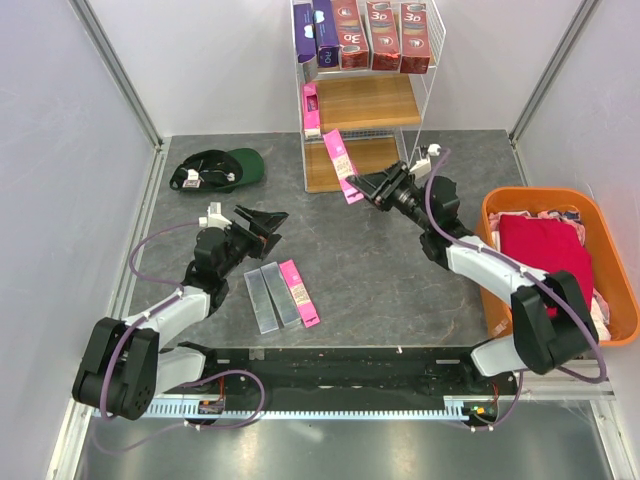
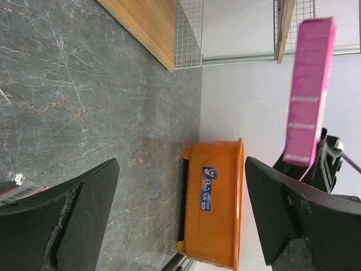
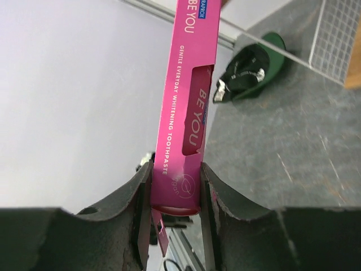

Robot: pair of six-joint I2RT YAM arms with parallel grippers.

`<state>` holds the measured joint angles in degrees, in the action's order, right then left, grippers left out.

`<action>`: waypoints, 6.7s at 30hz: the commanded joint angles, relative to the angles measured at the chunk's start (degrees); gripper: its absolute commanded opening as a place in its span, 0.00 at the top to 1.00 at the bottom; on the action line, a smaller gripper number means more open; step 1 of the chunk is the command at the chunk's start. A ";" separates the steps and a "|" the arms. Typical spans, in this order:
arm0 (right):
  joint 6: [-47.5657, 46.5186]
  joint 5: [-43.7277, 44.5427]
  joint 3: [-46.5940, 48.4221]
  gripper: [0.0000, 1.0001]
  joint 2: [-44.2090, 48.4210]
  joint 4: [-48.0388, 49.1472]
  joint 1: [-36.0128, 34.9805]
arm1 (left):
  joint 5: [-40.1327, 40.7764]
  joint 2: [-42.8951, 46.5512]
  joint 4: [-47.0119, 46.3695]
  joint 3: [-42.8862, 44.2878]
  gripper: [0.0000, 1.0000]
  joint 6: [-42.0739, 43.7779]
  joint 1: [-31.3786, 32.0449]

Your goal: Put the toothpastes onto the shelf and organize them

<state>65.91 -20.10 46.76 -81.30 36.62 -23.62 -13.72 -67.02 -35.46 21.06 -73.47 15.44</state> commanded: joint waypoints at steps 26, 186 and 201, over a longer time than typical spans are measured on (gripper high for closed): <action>8.35 7.97 29.17 0.77 -26.89 10.49 1.20 | -3.42 -2.85 -2.59 2.67 0.00 1.40 -0.94; -8.69 -3.19 -9.67 0.42 -7.74 -1.99 0.68 | 16.00 -36.16 72.20 42.04 0.17 38.58 19.89; -8.17 -4.42 -8.53 0.42 -9.76 -1.47 0.68 | 20.13 -36.69 79.05 43.71 0.22 39.19 20.33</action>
<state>58.24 -23.35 37.36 -90.50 32.53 -23.03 4.36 -103.22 40.05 65.32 -33.65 35.62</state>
